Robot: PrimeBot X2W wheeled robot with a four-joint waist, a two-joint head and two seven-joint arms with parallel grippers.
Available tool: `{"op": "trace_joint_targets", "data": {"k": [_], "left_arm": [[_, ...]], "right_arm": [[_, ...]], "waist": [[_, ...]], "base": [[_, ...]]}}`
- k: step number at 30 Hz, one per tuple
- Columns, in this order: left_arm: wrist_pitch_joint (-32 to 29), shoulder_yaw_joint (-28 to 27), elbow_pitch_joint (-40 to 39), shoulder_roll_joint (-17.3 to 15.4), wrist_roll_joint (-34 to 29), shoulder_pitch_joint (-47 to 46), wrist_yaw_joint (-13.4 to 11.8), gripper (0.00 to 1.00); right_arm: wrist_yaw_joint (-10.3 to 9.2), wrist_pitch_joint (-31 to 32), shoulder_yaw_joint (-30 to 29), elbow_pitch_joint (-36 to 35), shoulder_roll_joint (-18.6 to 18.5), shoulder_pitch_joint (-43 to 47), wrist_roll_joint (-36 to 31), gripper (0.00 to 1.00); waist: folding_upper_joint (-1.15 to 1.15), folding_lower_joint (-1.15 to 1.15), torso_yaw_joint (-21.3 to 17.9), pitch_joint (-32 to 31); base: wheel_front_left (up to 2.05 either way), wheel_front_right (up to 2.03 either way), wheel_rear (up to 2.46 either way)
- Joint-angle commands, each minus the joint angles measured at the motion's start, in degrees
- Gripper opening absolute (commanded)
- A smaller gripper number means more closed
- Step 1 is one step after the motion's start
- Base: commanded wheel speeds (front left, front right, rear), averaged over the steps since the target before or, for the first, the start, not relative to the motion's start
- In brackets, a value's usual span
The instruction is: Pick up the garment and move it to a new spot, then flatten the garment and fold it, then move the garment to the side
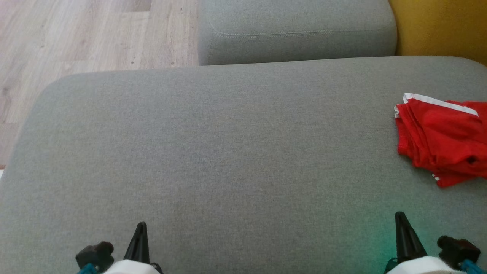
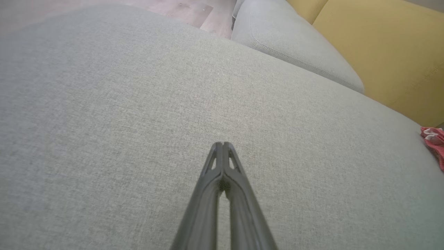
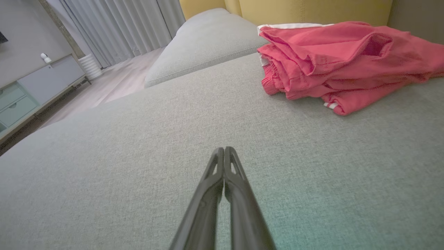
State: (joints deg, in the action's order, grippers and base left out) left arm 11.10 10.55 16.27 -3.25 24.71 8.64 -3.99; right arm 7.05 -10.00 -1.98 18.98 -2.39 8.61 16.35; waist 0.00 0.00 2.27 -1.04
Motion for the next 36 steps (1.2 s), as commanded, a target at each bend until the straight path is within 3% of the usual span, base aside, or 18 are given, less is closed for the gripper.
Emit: {"op": "trace_joint_targets", "data": {"k": [1, 36], "left_arm": [[-0.3, -0.9, -1.7, -0.4, 1.7, -2.8, 0.5, 0.0], [-5.5, -5.6, -2.0, -0.8, 25.2, -6.9, 4.3, 0.0]], "right_arm": [[0.08, 0.3, -0.1, -2.1, -0.1, -3.2, 1.9, 0.0], [0.21, 5.9, -1.7, -3.1, -0.2, -7.2, 27.5, 0.0]], "waist": [[0.0, 0.0, 0.0, 0.0], [0.0, 0.0, -0.8, 0.4]], "base": [[0.0, 0.0, 0.0], [0.0, 0.0, 0.0]]}}
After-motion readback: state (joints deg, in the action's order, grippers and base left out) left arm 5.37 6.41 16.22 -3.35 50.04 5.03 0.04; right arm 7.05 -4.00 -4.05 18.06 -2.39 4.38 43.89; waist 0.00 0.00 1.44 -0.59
